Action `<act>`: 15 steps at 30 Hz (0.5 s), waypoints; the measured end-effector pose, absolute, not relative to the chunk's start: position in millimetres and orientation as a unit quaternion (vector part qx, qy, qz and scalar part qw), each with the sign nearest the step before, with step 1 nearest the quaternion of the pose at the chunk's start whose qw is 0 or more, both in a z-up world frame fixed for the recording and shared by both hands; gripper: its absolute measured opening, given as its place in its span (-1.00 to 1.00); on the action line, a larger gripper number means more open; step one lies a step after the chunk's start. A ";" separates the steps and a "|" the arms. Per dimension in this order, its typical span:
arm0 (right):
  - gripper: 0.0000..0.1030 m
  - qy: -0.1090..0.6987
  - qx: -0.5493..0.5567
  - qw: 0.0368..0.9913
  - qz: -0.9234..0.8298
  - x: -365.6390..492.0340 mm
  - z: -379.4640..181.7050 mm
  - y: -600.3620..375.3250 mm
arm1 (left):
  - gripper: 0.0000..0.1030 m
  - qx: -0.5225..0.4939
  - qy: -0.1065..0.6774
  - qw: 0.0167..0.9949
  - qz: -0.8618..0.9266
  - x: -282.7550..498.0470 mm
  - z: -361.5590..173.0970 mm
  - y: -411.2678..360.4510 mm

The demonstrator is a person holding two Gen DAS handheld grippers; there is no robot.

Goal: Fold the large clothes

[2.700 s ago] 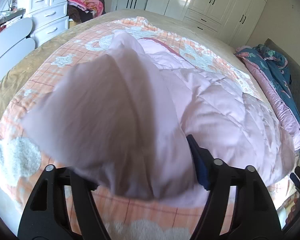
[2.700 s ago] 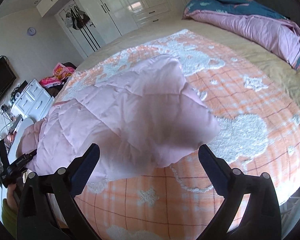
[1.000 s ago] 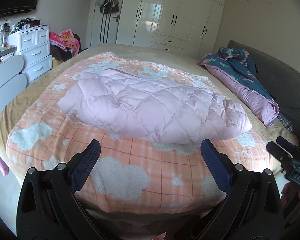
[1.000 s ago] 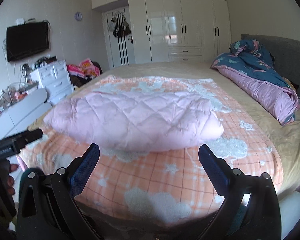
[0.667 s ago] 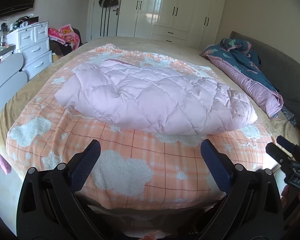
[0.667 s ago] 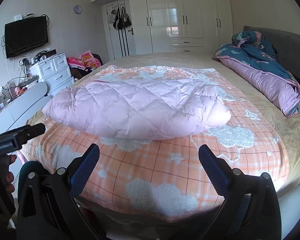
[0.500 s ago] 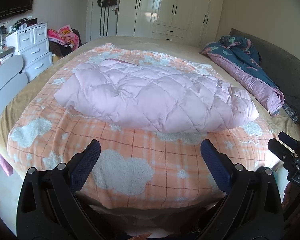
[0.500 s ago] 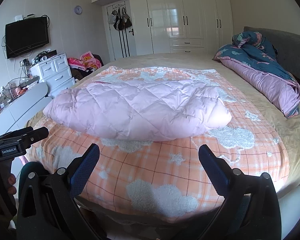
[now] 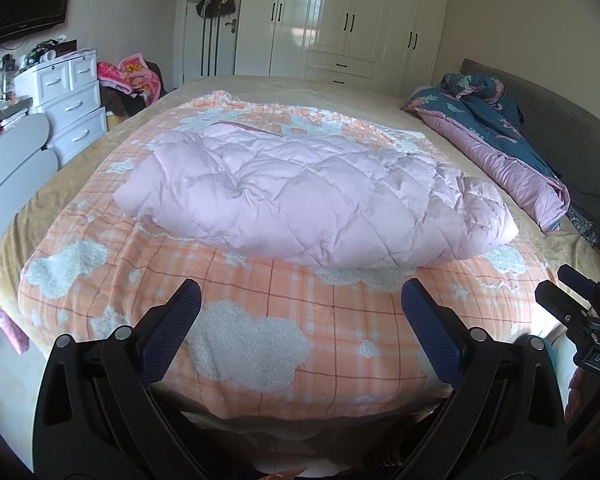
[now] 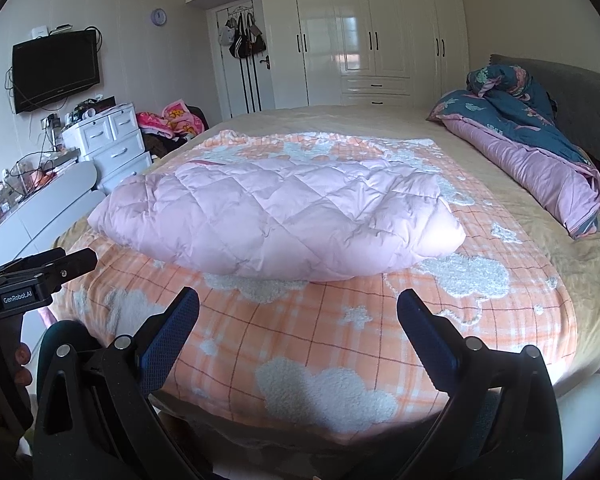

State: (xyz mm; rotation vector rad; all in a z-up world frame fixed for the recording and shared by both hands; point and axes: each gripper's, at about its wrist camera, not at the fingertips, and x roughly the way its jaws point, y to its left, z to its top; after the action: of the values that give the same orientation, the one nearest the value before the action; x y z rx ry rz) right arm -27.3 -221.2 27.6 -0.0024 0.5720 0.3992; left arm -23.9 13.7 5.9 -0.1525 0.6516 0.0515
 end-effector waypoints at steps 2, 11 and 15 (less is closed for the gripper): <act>0.92 0.280 -0.001 0.940 0.195 -27.8 28.4 -221.2 | 0.82 -0.077 0.319 0.944 0.024 -24.1 6.1 14.1; 0.92 0.278 0.000 0.940 0.195 -28.5 29.2 -221.1 | 0.82 -0.077 0.320 0.944 0.027 -24.4 6.9 16.0; 0.92 0.279 -0.002 0.940 0.196 -29.3 30.6 -220.7 | 0.82 -0.077 0.320 0.944 0.027 -25.2 6.7 16.2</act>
State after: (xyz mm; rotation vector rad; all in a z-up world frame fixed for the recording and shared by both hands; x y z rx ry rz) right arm -29.3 -220.7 30.6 -0.0035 0.5702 0.4002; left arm -25.2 16.2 6.7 -0.1565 0.6528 0.0558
